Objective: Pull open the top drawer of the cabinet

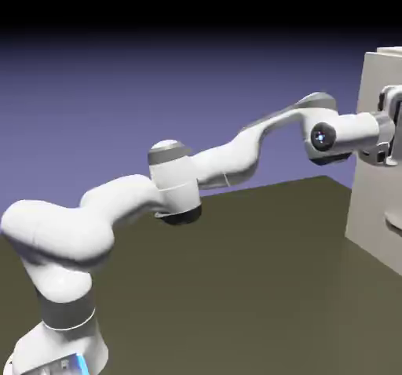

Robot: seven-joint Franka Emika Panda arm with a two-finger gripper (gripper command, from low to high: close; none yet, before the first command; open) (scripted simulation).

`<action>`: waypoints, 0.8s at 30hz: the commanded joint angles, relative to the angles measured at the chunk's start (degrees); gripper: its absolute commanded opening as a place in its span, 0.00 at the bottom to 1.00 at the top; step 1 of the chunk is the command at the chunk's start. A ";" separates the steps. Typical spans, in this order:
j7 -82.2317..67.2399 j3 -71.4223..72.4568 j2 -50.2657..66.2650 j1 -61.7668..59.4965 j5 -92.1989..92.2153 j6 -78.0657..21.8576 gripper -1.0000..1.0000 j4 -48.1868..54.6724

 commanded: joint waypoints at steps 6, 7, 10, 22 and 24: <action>-1.60 0.31 -1.56 6.89 0.56 -5.41 0.00 -12.46; -1.85 0.37 -1.81 8.06 0.62 -6.30 0.00 -14.54; -2.53 0.51 -2.55 11.57 0.69 -8.96 0.00 -20.76; -4.73 0.79 -5.27 26.18 -0.37 -19.23 0.00 -45.67; -5.03 0.73 -5.71 28.73 -0.79 -20.86 0.00 -49.83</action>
